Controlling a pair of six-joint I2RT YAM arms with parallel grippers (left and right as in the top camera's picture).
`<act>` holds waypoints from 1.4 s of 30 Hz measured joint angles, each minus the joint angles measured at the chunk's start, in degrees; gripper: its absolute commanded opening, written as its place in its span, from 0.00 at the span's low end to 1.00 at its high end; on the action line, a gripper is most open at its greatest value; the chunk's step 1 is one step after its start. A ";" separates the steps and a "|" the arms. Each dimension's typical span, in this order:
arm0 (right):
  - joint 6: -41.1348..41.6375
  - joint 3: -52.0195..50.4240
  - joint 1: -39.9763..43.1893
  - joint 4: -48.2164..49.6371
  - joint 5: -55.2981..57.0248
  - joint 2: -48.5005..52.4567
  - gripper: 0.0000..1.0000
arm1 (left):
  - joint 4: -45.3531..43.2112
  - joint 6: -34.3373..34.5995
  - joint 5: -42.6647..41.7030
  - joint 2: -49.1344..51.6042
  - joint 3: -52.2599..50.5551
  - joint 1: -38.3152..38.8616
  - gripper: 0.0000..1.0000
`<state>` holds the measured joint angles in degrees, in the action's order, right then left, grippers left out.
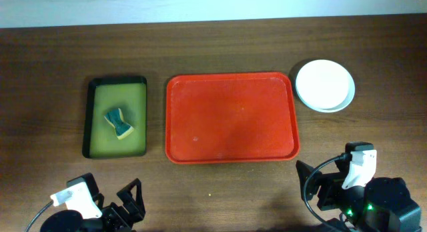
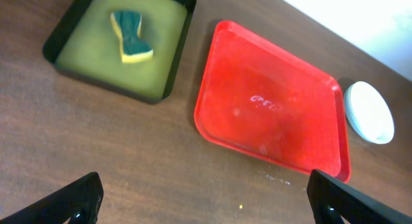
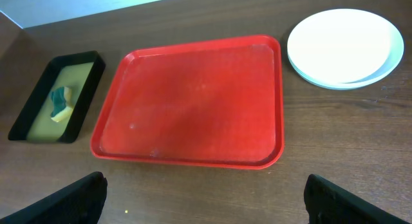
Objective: Clean dirty plates on tray and stack at the side
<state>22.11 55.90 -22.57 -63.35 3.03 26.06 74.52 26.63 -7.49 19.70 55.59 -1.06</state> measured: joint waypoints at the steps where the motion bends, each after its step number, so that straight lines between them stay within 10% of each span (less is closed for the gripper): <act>1: -0.02 0.00 0.00 0.00 0.00 0.00 0.99 | 0.90 0.00 0.00 0.00 0.00 0.00 0.99; 15: -1.44 -3.19 7.87 -0.37 0.61 -5.42 0.99 | 15.19 0.02 -0.02 0.00 -0.07 0.00 1.00; 32: -6.93 -51.08 23.71 56.52 -7.17 -25.16 0.99 | 15.34 0.02 0.00 0.00 -0.26 0.00 0.99; 42: -10.14 -55.06 23.71 60.94 -7.41 -25.18 0.99 | 15.39 0.02 0.00 0.00 -0.26 0.00 0.99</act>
<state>11.97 0.84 1.15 -2.42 -4.38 0.89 89.91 26.65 -7.49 19.70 55.33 -1.06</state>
